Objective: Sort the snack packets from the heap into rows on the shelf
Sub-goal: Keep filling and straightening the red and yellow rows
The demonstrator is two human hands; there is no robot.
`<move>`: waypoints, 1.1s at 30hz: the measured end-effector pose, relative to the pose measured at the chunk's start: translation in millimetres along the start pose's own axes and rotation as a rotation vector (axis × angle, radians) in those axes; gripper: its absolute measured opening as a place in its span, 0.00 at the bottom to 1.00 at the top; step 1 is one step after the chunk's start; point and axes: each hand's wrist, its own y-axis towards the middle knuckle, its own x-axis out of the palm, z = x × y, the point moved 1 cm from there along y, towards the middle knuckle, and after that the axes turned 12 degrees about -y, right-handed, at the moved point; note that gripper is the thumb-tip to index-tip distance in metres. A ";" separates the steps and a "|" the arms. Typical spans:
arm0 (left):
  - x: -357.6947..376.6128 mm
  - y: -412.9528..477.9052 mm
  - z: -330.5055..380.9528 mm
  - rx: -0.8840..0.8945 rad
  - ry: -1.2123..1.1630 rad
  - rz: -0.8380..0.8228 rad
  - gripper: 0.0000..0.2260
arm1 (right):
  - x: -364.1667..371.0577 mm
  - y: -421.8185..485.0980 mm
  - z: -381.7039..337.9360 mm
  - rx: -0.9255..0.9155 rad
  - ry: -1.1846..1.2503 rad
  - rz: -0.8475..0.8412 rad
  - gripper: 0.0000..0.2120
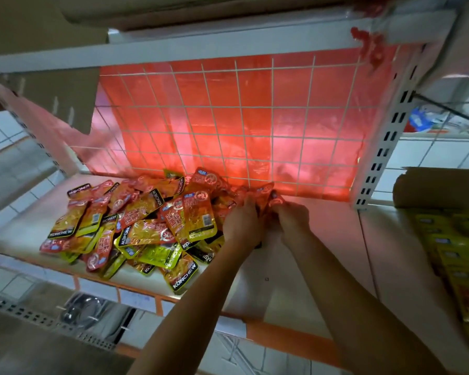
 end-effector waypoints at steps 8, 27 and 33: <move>14.3 -22.1 34.7 0.150 -0.621 0.019 0.18 | -57.0 -32.0 -9.9 -0.061 0.497 -0.084 0.04; 88.2 -89.5 172.2 -0.263 -1.284 -0.447 0.06 | -270.2 -75.8 55.6 -0.085 0.488 0.040 0.12; 134.7 -137.6 258.2 -0.287 -1.307 -0.501 0.04 | -375.9 -104.5 84.6 -0.101 0.391 0.219 0.09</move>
